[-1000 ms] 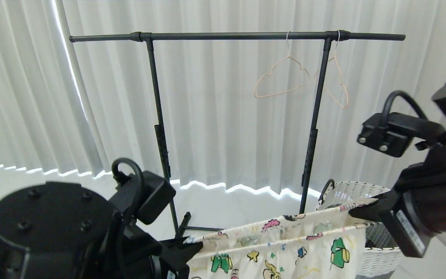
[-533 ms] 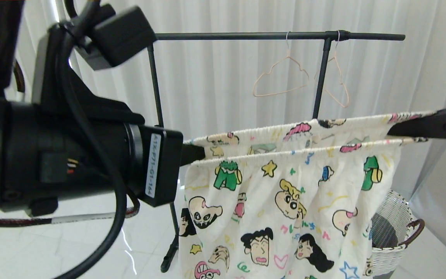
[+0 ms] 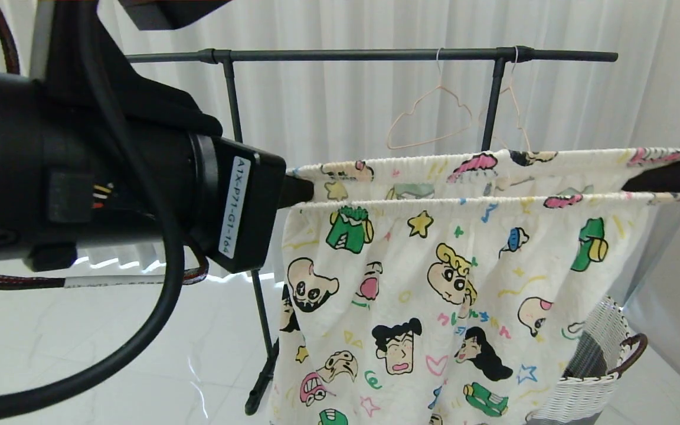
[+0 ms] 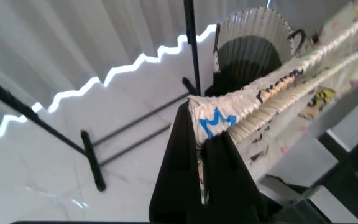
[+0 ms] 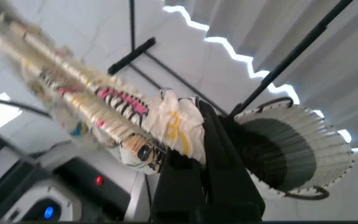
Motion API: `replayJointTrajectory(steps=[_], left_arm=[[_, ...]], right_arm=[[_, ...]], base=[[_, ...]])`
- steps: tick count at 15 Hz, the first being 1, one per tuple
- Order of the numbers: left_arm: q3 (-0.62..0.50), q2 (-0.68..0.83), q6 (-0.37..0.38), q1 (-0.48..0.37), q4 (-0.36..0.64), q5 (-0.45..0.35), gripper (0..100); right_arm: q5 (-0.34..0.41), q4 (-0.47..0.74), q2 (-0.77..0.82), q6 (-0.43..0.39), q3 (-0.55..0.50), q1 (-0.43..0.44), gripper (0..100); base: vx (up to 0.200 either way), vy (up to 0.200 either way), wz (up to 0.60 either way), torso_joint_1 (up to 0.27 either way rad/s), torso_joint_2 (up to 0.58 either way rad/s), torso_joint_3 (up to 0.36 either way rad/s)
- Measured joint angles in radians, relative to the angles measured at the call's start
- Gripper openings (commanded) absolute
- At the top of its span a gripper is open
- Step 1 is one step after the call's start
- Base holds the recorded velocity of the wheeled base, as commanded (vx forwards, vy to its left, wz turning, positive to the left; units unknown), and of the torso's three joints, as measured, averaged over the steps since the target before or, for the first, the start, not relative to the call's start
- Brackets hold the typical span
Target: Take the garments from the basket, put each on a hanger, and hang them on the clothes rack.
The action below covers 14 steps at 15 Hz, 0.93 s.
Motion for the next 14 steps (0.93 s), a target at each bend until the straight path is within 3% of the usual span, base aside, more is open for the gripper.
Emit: replayJointTrajectory(steps=[3, 5, 8, 11, 14], left_arm=[[-0.008, 0.048, 0.047, 0.002, -0.176, -0.015, 0], [-0.024, 0.083, 0.078, 0.003, -0.204, -0.083, 0], [-0.029, 0.106, 0.084, 0.003, -0.206, -0.107, 0], [-0.023, 0.100, 0.076, 0.003, -0.164, -0.106, 0], [-0.022, 0.044, -0.039, -0.011, -0.027, -0.107, 0]], right_arm=[[0.023, 0.107, -0.079, 0.002, 0.045, 0.102, 0], [0.025, 0.154, -0.117, 0.005, 0.062, 0.195, 0], [0.023, 0.162, -0.144, 0.006, 0.070, 0.257, 0], [0.015, 0.119, -0.146, 0.006, 0.071, 0.240, 0], [0.025, -0.030, -0.096, 0.002, 0.054, 0.161, 0]], base=[[0.000, 0.000, 0.00, 0.000, 0.00, 0.000], [0.000, 0.000, 0.00, 0.000, 0.00, 0.000], [0.000, 0.000, 0.00, 0.000, 0.00, 0.000], [0.000, 0.000, 0.00, 0.000, 0.00, 0.000], [0.000, 0.000, 0.00, 0.000, 0.00, 0.000]])
